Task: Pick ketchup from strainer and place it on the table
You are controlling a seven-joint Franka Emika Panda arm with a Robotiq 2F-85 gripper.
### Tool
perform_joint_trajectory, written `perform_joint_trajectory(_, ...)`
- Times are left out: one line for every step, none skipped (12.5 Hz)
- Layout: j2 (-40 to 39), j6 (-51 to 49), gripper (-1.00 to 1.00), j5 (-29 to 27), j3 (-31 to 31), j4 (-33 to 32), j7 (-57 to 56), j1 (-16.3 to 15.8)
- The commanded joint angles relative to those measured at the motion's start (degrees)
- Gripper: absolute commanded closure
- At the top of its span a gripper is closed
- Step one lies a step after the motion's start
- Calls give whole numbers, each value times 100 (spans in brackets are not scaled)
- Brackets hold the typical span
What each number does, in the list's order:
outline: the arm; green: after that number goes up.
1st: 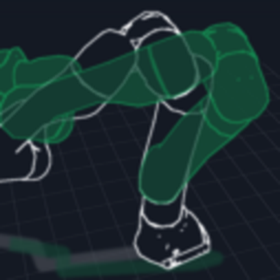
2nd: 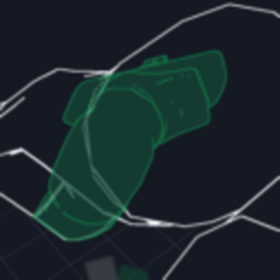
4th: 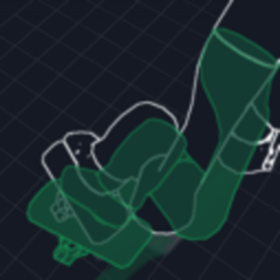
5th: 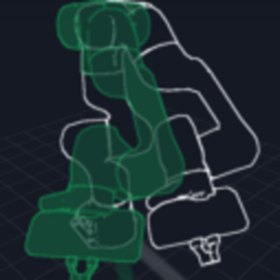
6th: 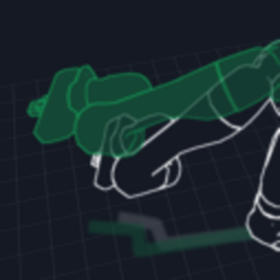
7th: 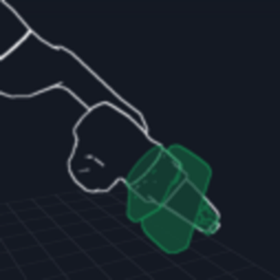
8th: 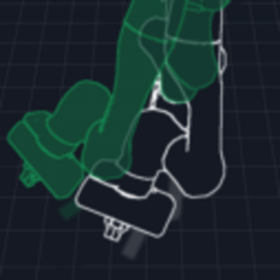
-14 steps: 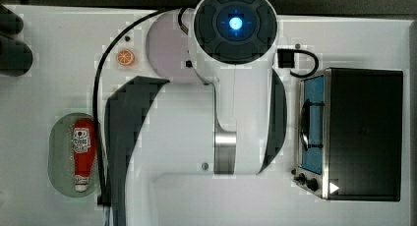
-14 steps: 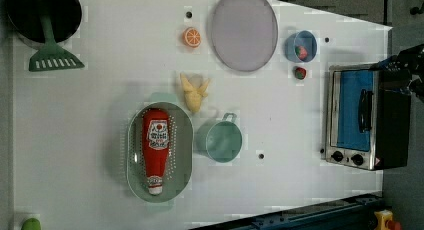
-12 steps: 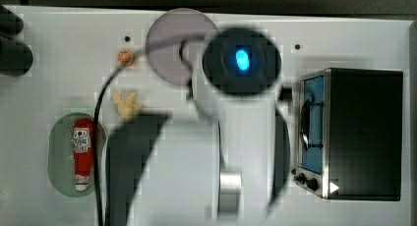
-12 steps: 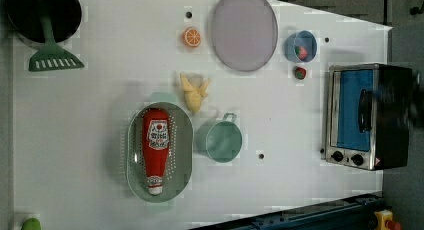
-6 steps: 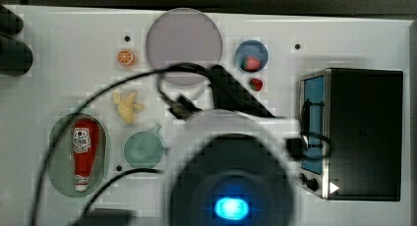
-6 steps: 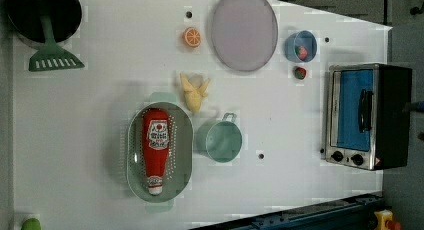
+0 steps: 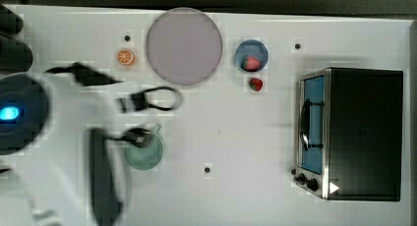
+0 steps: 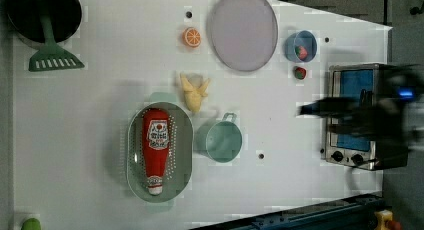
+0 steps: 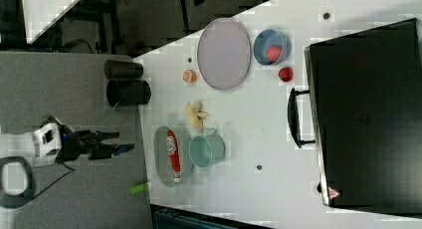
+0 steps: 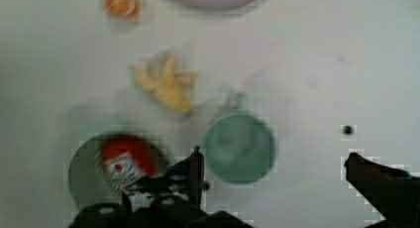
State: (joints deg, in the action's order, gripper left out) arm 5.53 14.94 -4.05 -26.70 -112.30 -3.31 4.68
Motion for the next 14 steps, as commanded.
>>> perform_joint_trajectory(-73, 423, -100, -27, -561, -107, 591, -155)
perform_joint_trajectory(-190, 644, -100, -25, -795, -177, 594, -167)
perform_joint_trajectory(-330, 924, -100, -24, -1036, -276, 594, -178)
perform_joint_trajectory(-477, 1223, -100, -16, -1245, -401, 594, -183)
perform_joint_trajectory(-630, 1527, -100, 4, -1422, -554, 594, -188)
perform_joint_trajectory(-797, 1865, -100, 25, -1568, -721, 601, -191)
perform_joint_trajectory(-972, 2243, -100, 44, -1669, -900, 603, -197)
perform_joint_trajectory(-1158, 2664, -100, 119, -1733, -1072, 604, -205)
perform_joint_trajectory(-1353, 3097, -100, 290, -1754, -1220, 609, -223)
perform_joint_trajectory(-1551, 3470, -100, 537, -1748, -1341, 665, -235)
perform_joint_trajectory(-1762, 3740, -100, 819, -1733, -1429, 858, -242)
perform_joint_trajectory(-1989, 3927, -100, 1092, -1718, -1468, 1144, -255)
perform_joint_trajectory(-2243, 4037, -100, 1370, -1708, -1476, 1412, -268)
perform_joint_trajectory(-2497, 4123, -100, 1633, -1702, -1471, 1636, -279)
